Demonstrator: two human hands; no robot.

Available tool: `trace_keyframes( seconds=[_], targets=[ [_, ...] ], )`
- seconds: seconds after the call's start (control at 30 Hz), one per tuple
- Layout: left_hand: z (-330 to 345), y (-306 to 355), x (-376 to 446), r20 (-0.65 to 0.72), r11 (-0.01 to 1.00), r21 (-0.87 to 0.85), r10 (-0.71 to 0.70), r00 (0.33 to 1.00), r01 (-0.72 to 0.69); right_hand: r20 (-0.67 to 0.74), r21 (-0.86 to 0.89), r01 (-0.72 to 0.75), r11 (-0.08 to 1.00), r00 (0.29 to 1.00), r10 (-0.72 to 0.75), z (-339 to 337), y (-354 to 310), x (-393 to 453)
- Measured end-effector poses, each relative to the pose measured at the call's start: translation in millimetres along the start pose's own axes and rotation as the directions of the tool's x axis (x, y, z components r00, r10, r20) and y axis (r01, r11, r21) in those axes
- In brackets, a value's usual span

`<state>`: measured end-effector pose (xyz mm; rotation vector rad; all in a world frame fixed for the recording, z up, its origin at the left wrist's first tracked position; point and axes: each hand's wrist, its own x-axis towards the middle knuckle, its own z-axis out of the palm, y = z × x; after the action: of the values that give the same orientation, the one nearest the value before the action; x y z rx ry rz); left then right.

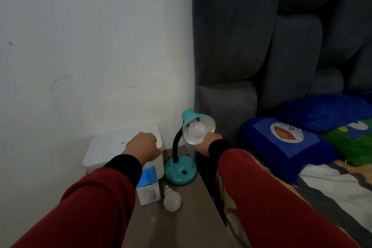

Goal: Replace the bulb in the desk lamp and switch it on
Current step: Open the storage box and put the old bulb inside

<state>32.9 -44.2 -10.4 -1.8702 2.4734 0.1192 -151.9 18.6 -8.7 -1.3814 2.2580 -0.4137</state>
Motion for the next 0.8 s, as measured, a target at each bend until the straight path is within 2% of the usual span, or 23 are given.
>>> trace_keyframes(
  seconds=[0.37, 0.8],
  targets=[
    [15, -43, -37, 0.026, 0.99, -0.013, -0.142, 0.989, 0.143, 0.1, -0.329, 0.141, 0.934, 0.988, -0.114, 12, -15, -38],
    [37, -99, -54, 0.042, 0.978, 0.009, -0.209, 0.977, 0.209, 0.179, -0.418, 0.231, 0.878, 0.969, -0.17, 63, -51, -38]
  ],
)
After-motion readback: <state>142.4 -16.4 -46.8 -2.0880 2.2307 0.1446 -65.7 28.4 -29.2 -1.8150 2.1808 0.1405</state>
